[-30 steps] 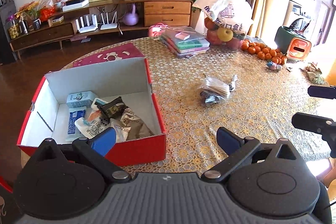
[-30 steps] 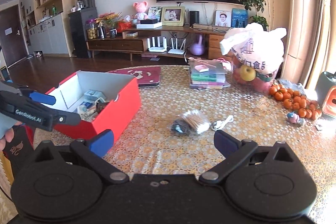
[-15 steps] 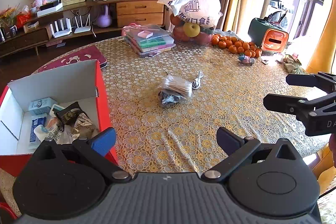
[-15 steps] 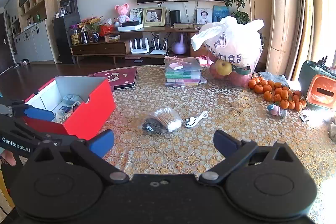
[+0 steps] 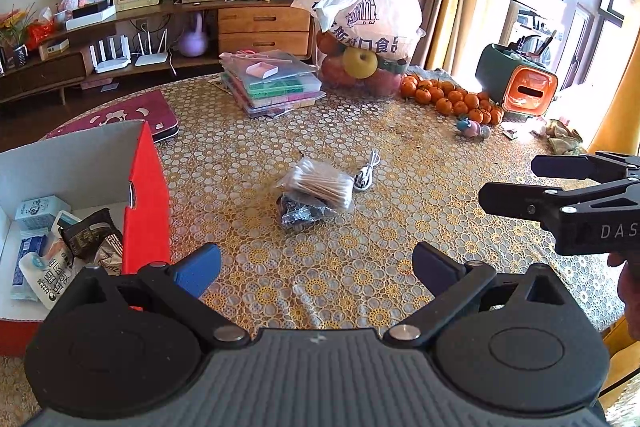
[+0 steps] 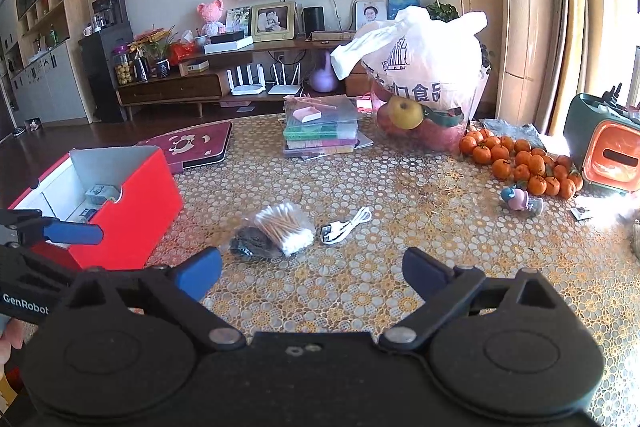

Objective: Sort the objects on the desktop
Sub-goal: 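Move both open tools away from the box toward the items on the table, then grasp the small black cable bag with the left tool while the right tool grasps the white USB cable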

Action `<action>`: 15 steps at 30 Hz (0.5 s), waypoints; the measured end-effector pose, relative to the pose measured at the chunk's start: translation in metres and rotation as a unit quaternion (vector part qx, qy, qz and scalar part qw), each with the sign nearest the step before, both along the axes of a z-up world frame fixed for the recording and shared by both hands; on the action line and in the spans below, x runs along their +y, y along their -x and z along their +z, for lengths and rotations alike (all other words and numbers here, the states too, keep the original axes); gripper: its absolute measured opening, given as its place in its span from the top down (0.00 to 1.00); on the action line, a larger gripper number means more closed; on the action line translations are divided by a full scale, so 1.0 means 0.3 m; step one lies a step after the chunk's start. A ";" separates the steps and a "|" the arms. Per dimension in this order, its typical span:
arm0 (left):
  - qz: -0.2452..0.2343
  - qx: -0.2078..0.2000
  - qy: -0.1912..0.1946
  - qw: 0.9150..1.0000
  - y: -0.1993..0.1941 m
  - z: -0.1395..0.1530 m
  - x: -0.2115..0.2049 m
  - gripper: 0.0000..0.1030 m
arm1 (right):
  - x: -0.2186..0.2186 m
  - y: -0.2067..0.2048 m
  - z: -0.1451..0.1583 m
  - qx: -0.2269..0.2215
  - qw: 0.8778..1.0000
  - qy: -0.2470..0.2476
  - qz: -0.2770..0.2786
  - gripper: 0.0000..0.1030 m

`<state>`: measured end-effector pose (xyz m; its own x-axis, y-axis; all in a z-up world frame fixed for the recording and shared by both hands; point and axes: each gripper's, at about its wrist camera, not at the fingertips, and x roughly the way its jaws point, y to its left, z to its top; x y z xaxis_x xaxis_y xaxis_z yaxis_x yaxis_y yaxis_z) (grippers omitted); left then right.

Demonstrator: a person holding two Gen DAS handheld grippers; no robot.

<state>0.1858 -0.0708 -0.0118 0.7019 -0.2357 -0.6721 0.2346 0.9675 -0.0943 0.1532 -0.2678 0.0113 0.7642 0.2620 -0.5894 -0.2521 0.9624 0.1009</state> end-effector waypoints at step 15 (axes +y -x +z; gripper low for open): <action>0.014 0.005 -0.012 1.000 -0.186 -0.164 -0.073 0.01 | -0.070 -0.171 -0.119 0.029 0.999 -0.001 -0.023 0.08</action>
